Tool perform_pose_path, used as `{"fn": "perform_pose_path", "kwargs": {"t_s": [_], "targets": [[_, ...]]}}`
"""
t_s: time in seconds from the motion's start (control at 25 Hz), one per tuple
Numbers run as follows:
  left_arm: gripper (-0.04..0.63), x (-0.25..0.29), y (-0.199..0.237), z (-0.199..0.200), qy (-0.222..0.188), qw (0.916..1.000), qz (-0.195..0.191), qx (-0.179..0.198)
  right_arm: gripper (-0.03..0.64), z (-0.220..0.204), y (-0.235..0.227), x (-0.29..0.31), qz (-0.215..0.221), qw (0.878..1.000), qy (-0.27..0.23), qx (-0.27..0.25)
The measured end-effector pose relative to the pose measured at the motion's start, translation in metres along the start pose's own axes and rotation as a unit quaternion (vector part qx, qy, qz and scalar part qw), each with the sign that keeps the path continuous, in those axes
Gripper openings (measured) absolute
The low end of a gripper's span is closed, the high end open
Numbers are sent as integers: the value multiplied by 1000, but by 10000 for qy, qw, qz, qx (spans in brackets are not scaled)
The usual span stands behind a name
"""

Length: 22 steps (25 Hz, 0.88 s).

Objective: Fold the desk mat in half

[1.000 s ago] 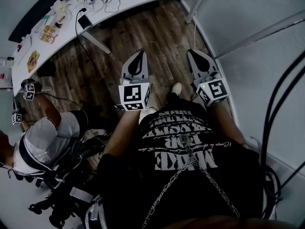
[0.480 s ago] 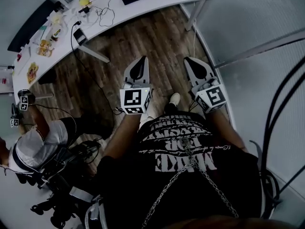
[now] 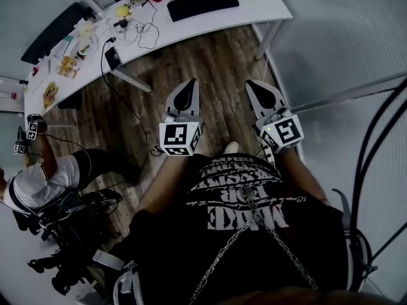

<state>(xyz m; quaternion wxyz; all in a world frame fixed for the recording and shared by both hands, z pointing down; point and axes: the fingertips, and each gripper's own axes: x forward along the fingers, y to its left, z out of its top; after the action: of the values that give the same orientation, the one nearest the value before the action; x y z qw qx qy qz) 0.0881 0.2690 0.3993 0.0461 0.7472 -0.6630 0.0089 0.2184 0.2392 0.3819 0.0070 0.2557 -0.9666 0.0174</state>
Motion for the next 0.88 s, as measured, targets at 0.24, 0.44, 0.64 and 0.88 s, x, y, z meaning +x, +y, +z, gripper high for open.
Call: {"fn": "perform_pose_path", "kwargs": {"t_s": [0.24,0.44,0.64,0.88], "targets": [[6,5,12,13,138,9997,171,111,-2,10,-19,21,114,9998,-42,171],[6,8,43,4,322,9985,428,62,-2,2,-20,49,202,9990,-28,396],[6,41,75,-7,376,9988,311,32,-2,-10,-35,89,104,9995,60,291],[7,100,114,-3,238,9995,-175,-64,-2,-15,-60,148,-202,9985,215,451]]}}
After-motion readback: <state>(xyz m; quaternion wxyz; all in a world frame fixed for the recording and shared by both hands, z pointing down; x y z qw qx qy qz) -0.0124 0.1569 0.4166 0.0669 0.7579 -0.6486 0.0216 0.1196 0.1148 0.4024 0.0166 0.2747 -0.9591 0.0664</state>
